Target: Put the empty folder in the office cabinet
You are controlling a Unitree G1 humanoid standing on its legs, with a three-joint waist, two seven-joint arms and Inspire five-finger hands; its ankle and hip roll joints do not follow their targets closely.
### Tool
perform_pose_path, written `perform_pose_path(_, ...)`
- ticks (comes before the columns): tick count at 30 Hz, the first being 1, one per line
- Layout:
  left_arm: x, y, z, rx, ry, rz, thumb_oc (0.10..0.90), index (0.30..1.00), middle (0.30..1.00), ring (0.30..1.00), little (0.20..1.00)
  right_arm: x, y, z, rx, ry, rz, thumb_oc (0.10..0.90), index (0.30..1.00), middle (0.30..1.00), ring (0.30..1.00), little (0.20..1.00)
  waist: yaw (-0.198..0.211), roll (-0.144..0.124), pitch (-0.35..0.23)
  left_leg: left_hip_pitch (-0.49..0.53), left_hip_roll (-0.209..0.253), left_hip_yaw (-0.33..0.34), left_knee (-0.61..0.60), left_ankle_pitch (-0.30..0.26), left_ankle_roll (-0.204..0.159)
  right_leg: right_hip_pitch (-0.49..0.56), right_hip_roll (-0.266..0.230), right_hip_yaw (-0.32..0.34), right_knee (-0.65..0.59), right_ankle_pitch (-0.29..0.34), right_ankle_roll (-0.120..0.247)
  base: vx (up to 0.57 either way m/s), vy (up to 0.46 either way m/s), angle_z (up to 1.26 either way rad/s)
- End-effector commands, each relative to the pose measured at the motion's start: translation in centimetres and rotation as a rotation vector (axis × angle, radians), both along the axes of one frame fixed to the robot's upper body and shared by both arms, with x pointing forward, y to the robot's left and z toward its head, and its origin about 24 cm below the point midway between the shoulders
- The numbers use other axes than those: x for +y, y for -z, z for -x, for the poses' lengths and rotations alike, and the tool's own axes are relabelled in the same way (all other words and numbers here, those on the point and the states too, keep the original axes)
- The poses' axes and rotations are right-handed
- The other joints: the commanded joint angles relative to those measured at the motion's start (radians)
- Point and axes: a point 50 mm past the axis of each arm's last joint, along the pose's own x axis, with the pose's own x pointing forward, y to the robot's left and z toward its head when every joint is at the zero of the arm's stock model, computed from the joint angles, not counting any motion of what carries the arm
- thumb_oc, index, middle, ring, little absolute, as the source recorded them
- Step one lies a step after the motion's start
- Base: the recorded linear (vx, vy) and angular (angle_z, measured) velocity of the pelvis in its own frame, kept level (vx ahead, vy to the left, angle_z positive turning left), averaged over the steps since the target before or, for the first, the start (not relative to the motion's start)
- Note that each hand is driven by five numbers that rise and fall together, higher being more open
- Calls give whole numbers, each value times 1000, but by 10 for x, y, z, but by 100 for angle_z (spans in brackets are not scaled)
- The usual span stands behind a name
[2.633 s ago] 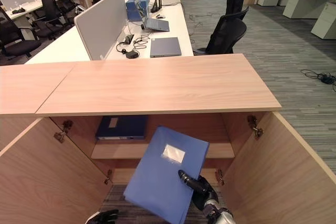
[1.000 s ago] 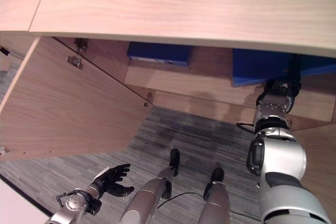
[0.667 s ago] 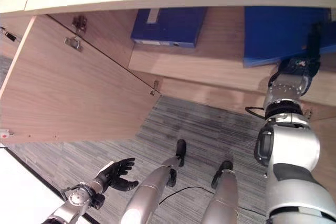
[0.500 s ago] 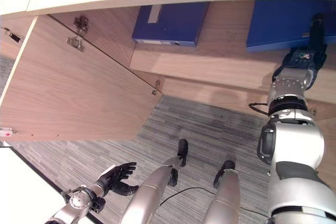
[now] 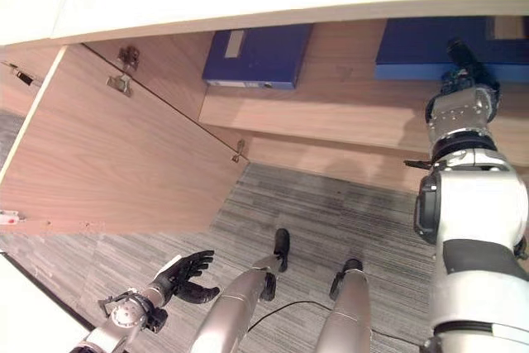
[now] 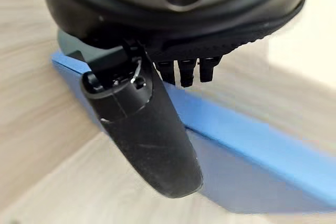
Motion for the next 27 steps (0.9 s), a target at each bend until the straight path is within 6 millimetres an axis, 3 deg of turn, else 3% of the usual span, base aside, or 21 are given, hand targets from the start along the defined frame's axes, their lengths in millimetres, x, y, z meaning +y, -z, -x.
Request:
perform_pose_path(1, 31, 3, 6, 10, -53, -134, 800, 900, 900, 900, 900, -14, -24, 8, -49, 49, 30, 800, 900, 900, 900, 900, 20, -21, -52, 132, 17, -11, 105, -299, -40, 111, 58, 113, -134, -57, 96, 0, 0, 0)
perform_pose_path(6, 30, 21, 17, 76, -128, -170, 800, 900, 900, 900, 900, -1, 22, 4, 89, 46, -82, 800, 900, 900, 900, 900, 13, -39, -60, 209, 31, -16, 36, -281, -50, 188, 71, 102, -207, -38, 96, 13, -17, -3)
perform_pose_path(11, 26, 30, 23, 106, -175, -177, 800, 900, 900, 900, 900, 12, 42, 0, 148, 42, -119, 800, 900, 900, 900, 900, 11, -43, -64, 248, 38, -17, -11, -262, -51, 226, 77, 96, -243, -24, 97, -1, 0, -1)
perform_pose_path(20, 20, 35, 27, 129, -198, -155, 800, 900, 900, 900, 900, 19, 65, 0, 186, 25, -135, 800, 900, 900, 900, 900, 12, -39, -70, 288, 52, -18, -63, -237, -49, 257, 89, 88, -285, -10, 96, -10, -2, -1)
perform_pose_path(27, 18, 32, 23, 115, -208, -114, 800, 900, 900, 900, 900, 35, 64, -10, 72, -57, -45, 800, 900, 900, 900, 900, 13, -37, -61, 299, 63, -18, -93, -208, -47, 262, 98, 85, -310, 17, 97, -29, -6, -4)
